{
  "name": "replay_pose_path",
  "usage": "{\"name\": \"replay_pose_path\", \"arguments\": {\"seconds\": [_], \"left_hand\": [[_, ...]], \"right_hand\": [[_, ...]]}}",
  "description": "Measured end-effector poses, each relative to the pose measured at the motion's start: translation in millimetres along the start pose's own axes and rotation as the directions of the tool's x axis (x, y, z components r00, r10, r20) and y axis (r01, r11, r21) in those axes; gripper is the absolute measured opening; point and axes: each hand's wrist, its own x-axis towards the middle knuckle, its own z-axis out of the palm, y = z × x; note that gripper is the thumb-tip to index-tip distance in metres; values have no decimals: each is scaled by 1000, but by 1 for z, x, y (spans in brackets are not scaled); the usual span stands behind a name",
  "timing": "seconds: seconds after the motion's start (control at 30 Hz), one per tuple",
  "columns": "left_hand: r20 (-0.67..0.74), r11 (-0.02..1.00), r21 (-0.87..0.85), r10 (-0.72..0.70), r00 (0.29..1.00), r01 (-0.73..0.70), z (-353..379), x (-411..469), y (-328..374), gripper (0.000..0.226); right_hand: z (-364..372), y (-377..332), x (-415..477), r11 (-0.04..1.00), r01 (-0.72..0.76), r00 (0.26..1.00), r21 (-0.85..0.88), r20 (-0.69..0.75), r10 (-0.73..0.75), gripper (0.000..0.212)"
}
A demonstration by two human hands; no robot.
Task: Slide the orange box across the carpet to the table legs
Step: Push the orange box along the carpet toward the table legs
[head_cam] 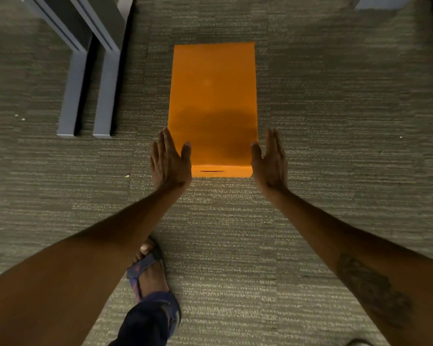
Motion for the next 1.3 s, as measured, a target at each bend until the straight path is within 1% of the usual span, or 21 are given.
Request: {"name": "replay_pose_path", "arguments": {"seconds": [0.13, 0.27, 0.5, 0.67, 0.73, 0.8, 0.83, 0.97, 1.13, 1.17, 1.23, 1.3], "left_hand": [[14, 1000, 4, -2, 1000, 2, 2, 9, -1, 72], [14, 1000, -10, 17, 1000, -17, 8, 22, -8, 72], [-2, 998, -57, -32, 999, 31, 27, 50, -21, 66], [-8, 998, -54, 29, 1000, -29, 34, 60, -30, 66], [2, 993, -114, -8, 1000, 9, 36, 64, -33, 65], [18, 983, -180, -42, 999, 44, 38, 66, -37, 60], [25, 980, -197, -33, 999, 38, 38, 66, -39, 57], [-13, 981, -193, 25, 1000, -27, 32, 75, -45, 55], [-62, 974, -220, 37, 997, -50, 11, 109, -58, 51], [-68, 974, -220, 39, 997, -53, 5, 118, -64, 50], [-73, 976, -215, 22, 997, -37, -13, 154, -97, 47], [-88, 977, -212, 16, 996, -34, -23, 172, -112, 42]], "right_hand": [[8, 3, 7, 999, -47, 999, 13, -1, 48, 65], [21, 3, 18, 999, -44, 999, 17, -3, 44, 65], [46, 13, 41, 997, -74, 997, 21, -10, 75, 67], [59, 13, 54, 987, -149, 988, 52, -29, 151, 65], [62, 12, 56, 970, -218, 975, 108, -12, 220, 61], [66, 12, 58, 945, -272, 960, 181, -12, 279, 49], [68, 13, 58, 936, -278, 956, 213, -28, 291, 43], [79, 8, 58, 940, -215, 960, 266, -116, 253, 31], [109, -22, 71, 933, -174, 957, 315, -168, 236, 30], [115, -30, 76, 935, -167, 958, 314, -172, 229, 29], [151, -60, 90, 941, -160, 961, 297, -171, 218, 29], [165, -79, 99, 942, -131, 965, 308, -178, 192, 29]]}}
